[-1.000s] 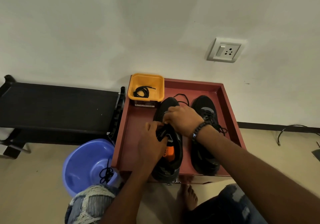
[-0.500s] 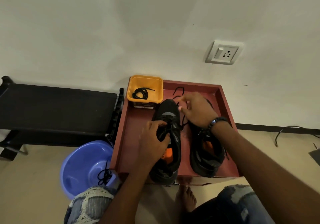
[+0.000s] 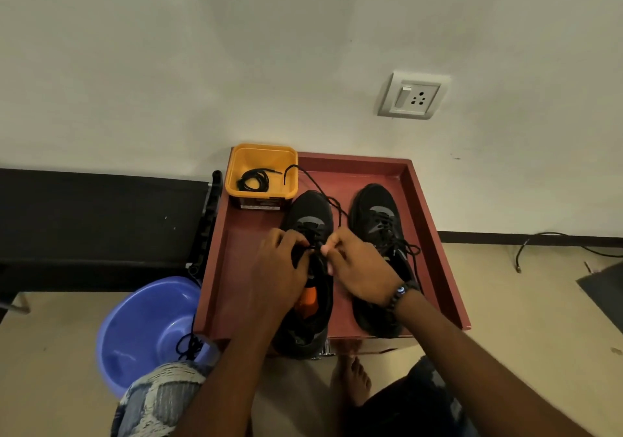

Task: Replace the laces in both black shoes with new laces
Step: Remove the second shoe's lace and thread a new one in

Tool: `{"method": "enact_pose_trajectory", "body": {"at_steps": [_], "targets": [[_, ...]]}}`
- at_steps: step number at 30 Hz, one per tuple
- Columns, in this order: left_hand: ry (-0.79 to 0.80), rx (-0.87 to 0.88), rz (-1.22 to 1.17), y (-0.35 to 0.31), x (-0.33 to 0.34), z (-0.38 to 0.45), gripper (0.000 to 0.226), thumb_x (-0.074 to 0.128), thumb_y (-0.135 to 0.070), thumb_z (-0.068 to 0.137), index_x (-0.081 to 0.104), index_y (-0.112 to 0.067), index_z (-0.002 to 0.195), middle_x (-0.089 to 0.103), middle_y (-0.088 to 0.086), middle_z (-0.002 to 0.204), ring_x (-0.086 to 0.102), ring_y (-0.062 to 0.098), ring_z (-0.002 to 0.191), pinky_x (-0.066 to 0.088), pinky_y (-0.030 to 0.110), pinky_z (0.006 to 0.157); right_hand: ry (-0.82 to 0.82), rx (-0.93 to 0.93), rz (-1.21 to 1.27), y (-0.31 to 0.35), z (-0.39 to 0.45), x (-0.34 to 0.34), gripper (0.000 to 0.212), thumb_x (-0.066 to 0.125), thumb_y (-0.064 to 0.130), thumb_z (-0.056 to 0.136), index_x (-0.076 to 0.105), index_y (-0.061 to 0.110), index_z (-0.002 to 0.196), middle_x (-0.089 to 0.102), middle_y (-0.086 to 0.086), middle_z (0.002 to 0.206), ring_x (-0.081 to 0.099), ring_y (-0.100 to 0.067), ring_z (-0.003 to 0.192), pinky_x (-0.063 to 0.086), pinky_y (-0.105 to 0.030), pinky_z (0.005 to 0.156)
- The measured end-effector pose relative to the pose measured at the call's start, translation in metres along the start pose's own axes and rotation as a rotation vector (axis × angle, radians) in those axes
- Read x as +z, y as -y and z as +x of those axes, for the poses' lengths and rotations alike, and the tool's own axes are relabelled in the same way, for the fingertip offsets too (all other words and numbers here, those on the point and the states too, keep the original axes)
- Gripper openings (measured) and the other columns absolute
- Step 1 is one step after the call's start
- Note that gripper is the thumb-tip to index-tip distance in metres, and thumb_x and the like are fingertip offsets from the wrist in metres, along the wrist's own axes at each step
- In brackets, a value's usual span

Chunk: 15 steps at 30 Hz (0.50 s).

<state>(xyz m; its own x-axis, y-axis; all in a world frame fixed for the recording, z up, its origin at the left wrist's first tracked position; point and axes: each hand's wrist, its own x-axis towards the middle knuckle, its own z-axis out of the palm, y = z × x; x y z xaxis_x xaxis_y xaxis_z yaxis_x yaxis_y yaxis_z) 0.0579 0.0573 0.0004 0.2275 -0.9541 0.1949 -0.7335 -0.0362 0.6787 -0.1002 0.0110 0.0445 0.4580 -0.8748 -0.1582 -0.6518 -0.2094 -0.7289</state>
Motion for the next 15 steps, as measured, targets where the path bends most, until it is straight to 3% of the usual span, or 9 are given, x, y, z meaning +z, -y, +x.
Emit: {"method": "enact_pose_trajectory", "body": {"at_steps": [3, 5, 7, 9, 12, 15], "targets": [[0.028, 0.012, -0.073, 0.0, -0.003, 0.003, 0.019, 0.068, -0.03, 0.091, 0.065, -0.021, 0.108, 0.051, -0.003, 0.11, 0.054, 0.012, 0.099, 0.048, 0.024, 0.08, -0.22, 0.112, 0.431, -0.004, 0.001, -0.014, 0.011, 0.047, 0.02, 0.104, 0.052, 0.014, 0.097, 0.053, 0.006, 0.065, 0.051, -0.004, 0.057, 0.05, -0.024, 0.063], [0.129, 0.011, -0.099, 0.001, -0.003, 0.003, 0.028, 0.065, -0.032, 0.093, 0.062, -0.025, 0.12, 0.049, -0.004, 0.117, 0.052, 0.008, 0.103, 0.043, 0.016, 0.081, -0.339, 0.219, 0.637, -0.007, 0.005, -0.026, 0.011, 0.047, 0.018, 0.104, 0.053, 0.015, 0.095, 0.049, 0.004, 0.064, 0.048, -0.008, 0.056, 0.052, -0.027, 0.062], [0.207, 0.019, -0.072, 0.0, -0.001, 0.001, 0.038, 0.059, -0.03, 0.096, 0.054, -0.028, 0.134, 0.047, -0.004, 0.124, 0.048, 0.005, 0.104, 0.035, 0.007, 0.078, -0.388, 0.281, 0.725, -0.008, 0.005, -0.033, 0.007, 0.049, 0.018, 0.103, 0.055, 0.016, 0.1, 0.051, 0.003, 0.064, 0.047, -0.008, 0.055, 0.05, -0.026, 0.058], [0.216, 0.027, -0.02, -0.002, 0.002, 0.0, 0.043, 0.055, -0.028, 0.098, 0.048, -0.031, 0.141, 0.046, -0.003, 0.124, 0.047, 0.005, 0.102, 0.036, 0.009, 0.077, -0.375, 0.278, 0.728, -0.006, 0.002, -0.035, 0.007, 0.051, 0.019, 0.102, 0.057, 0.015, 0.102, 0.055, 0.003, 0.064, 0.047, -0.008, 0.055, 0.046, -0.024, 0.054], [0.21, 0.016, -0.004, -0.001, 0.006, 0.001, 0.044, 0.053, -0.029, 0.099, 0.046, -0.035, 0.142, 0.045, -0.004, 0.116, 0.051, 0.008, 0.091, 0.045, 0.02, 0.074, -0.189, 0.182, 0.626, 0.007, -0.01, -0.033, 0.009, 0.053, 0.019, 0.101, 0.059, 0.014, 0.101, 0.066, 0.002, 0.068, 0.053, -0.011, 0.057, 0.044, -0.024, 0.051], [0.214, 0.029, 0.074, 0.002, 0.009, 0.004, 0.044, 0.051, -0.032, 0.099, 0.046, -0.035, 0.142, 0.041, -0.002, 0.111, 0.045, 0.01, 0.082, 0.037, 0.025, 0.068, 0.207, 0.111, 0.338, 0.026, -0.028, -0.02, 0.012, 0.054, 0.024, 0.101, 0.06, 0.014, 0.106, 0.074, 0.002, 0.083, 0.066, -0.012, 0.069, 0.053, -0.023, 0.059]]}}
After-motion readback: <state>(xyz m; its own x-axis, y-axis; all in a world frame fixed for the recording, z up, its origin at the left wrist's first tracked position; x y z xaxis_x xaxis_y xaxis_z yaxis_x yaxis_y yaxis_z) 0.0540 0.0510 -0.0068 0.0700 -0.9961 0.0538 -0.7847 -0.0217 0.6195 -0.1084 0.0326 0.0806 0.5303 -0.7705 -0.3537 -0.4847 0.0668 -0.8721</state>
